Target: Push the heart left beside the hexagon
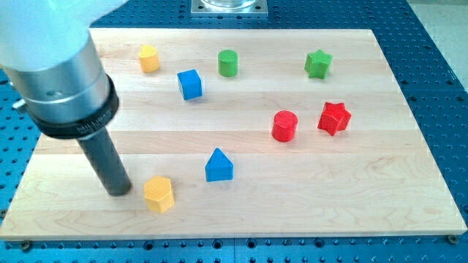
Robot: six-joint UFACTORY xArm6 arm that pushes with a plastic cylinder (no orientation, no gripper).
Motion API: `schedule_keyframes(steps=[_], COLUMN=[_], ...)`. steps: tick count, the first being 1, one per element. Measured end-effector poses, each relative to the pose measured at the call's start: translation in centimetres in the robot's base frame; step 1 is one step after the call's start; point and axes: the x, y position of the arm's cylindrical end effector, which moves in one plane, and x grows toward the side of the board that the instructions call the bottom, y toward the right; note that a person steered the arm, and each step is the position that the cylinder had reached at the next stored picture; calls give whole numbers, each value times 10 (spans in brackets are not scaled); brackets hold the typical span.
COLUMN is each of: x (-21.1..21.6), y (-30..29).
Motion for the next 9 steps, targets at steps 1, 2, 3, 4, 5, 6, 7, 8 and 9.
schedule_keyframes(steps=[1,2,3,4,5,6,7,8,9], x=[17,18,5,-71,-156,-191,-268,-303,-265], y=[55,91,61,-48,-78,-109,-109,-66,-35])
